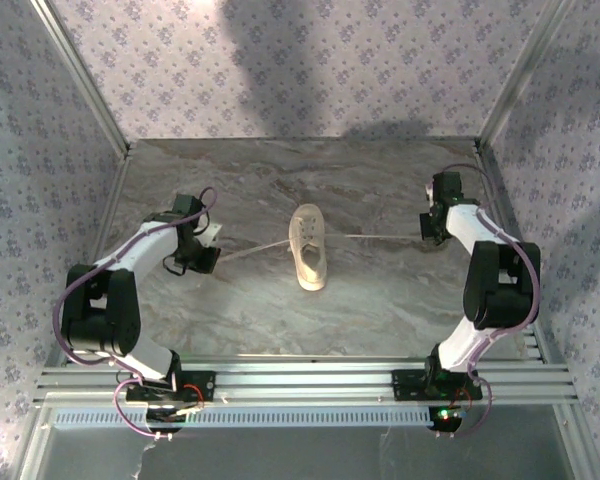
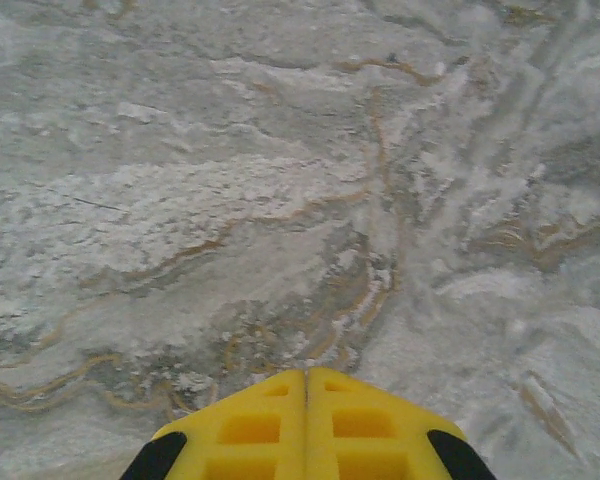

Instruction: Tie the shoes

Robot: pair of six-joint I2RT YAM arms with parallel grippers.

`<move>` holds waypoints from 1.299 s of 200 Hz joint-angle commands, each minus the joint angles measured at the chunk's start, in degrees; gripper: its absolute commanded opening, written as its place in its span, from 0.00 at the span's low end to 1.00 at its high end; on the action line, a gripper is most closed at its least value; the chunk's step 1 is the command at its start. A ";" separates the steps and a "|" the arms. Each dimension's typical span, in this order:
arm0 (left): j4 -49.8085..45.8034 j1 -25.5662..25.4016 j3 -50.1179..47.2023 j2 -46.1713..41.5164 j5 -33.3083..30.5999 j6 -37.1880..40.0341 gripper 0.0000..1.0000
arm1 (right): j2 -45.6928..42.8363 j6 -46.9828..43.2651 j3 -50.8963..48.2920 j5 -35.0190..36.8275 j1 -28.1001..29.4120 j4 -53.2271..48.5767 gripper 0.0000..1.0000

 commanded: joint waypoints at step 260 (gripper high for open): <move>14.81 -22.81 13.24 17.35 -5.41 10.44 0.50 | -9.88 0.10 -5.38 -24.17 26.14 4.54 0.52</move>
